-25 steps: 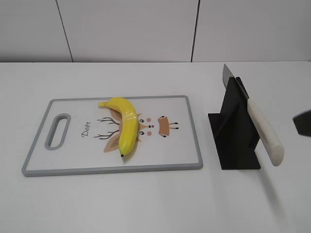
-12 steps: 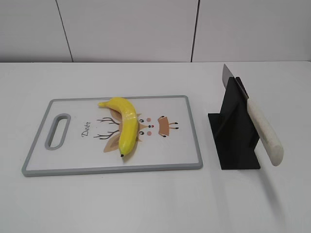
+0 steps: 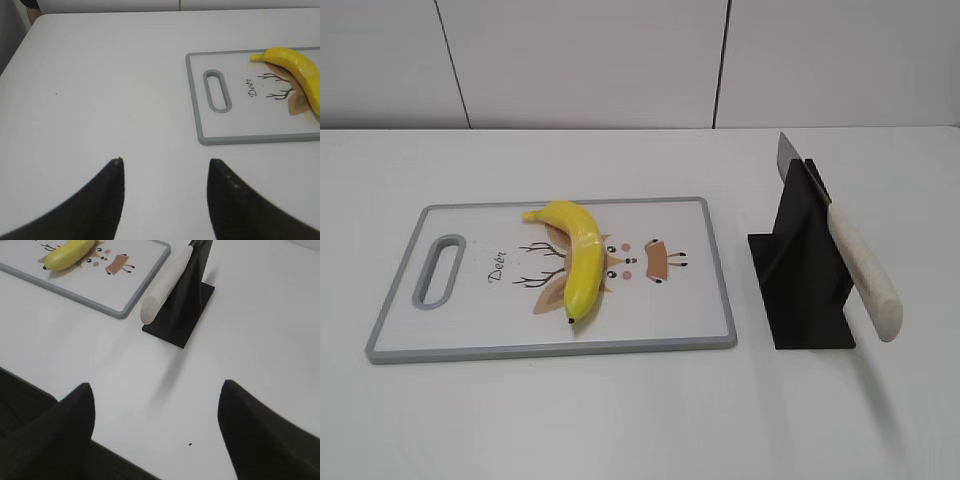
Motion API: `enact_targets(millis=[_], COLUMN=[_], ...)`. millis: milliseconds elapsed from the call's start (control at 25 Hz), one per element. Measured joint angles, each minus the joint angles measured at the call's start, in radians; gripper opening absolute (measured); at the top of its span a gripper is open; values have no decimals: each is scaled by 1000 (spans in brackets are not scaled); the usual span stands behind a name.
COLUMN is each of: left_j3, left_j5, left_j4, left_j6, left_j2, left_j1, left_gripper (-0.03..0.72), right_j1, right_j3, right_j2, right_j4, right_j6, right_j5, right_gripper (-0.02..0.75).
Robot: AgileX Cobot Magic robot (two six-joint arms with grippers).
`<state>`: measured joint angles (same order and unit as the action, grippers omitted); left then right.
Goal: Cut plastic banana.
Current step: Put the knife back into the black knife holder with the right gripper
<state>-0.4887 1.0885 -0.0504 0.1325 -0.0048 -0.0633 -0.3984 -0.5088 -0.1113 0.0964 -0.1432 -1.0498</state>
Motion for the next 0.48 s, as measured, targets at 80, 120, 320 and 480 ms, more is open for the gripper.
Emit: enact_targets(millis=[80, 120, 320, 480], left_j3=[0, 0, 0, 0], left_j5=[0, 0, 0, 0], left_j4=[0, 0, 0, 0], left_j6=[0, 0, 0, 0], left_j2=[0, 0, 0, 0], left_j1=[0, 0, 0, 0], left_gripper=[498, 496, 488, 487], right_j1=[0, 0, 2, 5], right_j3=[0, 0, 0, 0], right_j2=[4, 5, 31, 105], right_j4=[1, 1, 3, 4], right_j6=[0, 0, 0, 0], right_j5=[1, 1, 5, 8], right_gripper=[589, 589, 589, 587])
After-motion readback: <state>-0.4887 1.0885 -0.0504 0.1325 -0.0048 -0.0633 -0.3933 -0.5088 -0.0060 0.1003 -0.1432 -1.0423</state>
